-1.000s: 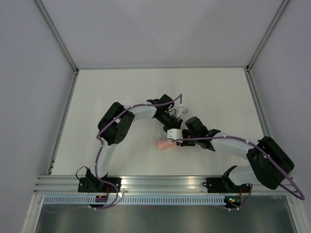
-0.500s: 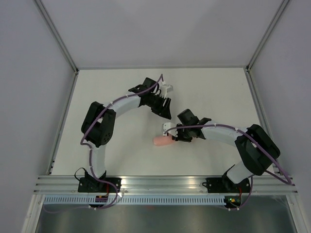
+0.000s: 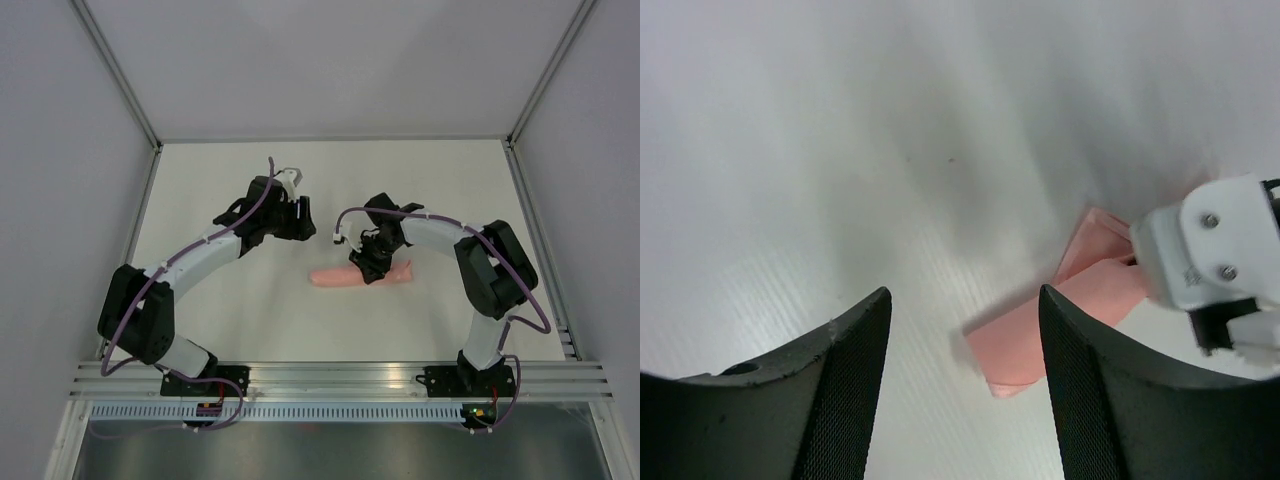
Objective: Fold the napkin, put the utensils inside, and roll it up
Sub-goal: Roll the napkin with the utensil
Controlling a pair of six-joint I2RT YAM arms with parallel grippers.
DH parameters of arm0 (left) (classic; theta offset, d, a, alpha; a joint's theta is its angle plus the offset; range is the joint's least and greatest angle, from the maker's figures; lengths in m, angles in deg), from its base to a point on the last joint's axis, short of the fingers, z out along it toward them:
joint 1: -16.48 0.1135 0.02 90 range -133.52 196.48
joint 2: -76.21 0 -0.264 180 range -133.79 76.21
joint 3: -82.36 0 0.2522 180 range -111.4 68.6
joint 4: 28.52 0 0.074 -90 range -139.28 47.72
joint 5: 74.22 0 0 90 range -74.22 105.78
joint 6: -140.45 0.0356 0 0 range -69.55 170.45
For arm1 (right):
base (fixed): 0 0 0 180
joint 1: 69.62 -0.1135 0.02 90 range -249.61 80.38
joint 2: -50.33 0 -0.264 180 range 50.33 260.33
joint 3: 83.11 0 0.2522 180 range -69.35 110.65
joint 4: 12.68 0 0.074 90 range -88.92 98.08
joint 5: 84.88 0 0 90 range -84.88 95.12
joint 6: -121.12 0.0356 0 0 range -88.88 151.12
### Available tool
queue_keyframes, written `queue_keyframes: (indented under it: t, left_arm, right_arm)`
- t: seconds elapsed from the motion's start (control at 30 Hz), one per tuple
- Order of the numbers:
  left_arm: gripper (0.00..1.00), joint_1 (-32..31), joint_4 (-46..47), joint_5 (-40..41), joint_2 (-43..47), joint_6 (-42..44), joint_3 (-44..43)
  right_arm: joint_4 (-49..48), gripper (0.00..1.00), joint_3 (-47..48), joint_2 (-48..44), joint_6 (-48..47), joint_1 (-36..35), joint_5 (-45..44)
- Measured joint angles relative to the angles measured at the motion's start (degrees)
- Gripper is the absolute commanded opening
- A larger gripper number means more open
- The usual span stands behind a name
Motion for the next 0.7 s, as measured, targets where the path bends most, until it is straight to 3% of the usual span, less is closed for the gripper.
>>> queue_keyframes:
  t: [0.37, 0.7]
  left_arm:
    - [0.65, -1.79, 7.08, 8.00, 12.04, -8.09, 18.25]
    - [0.66, -12.61, 17.20, 15.74, 15.65, -21.18, 31.12]
  right_arm:
    - [10.62, 0.32, 11.21, 11.45, 6.80, 4.15, 13.62]
    - [10.78, 0.32, 12.98, 15.61, 19.26, 5.20, 20.09]
